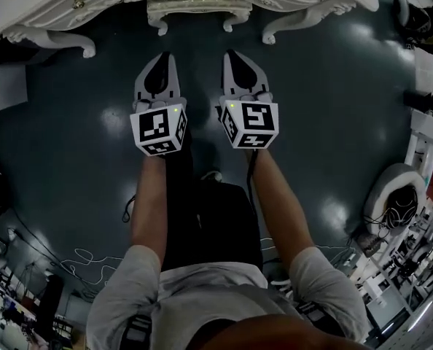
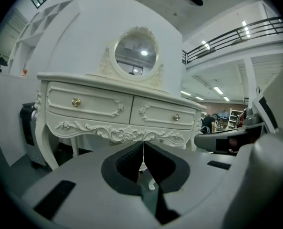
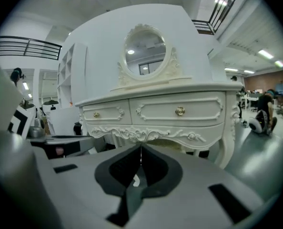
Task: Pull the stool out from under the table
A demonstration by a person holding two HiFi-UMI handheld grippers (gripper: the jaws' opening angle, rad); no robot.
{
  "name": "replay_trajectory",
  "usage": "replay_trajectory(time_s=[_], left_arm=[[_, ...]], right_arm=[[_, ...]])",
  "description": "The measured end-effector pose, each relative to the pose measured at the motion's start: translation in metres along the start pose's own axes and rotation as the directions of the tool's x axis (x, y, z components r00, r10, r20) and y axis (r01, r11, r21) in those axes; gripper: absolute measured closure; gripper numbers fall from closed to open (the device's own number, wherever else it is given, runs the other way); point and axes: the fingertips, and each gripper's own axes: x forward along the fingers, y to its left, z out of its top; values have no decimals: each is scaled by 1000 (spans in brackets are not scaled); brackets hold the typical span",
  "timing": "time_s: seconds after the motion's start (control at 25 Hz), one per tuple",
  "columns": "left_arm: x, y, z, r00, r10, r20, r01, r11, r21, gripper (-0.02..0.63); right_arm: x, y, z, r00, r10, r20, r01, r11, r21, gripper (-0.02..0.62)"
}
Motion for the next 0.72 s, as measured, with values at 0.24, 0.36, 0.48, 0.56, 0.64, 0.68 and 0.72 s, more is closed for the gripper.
replay_trajectory(time_s=[0.24,0.36,0.48,0.56,0.64,0.68,0.72], left_arm=[[39,18,-45,999,-46,-28,48,994,95,595],[51,34,-61,998,-31,-46,35,996,86,595],[59,45,-76,999,2,-49,1,997,75,595],[68,48,-90,999,12,-53,-8,997,82,594],[77,49,-98,999,10,-44,-6,995,95,595],[80,49,-101,999,6,-38,-2,995,102,595],[83,46,-104,999,-2,-35,6,994,111,595]], right_arm=[[42,-25,-50,1000,-20,-23,19,999,-36,580],[64,-35,-68,999,-34,-16,35,999,17,580],[86,-36,-81,999,-36,0,36,999,39,580],[98,-32,-91,999,-33,11,33,998,48,580],[109,-28,-98,999,-23,30,21,998,60,580],[114,-27,-101,999,-15,40,13,998,65,580],[120,-25,-105,999,-6,49,3,998,70,580]])
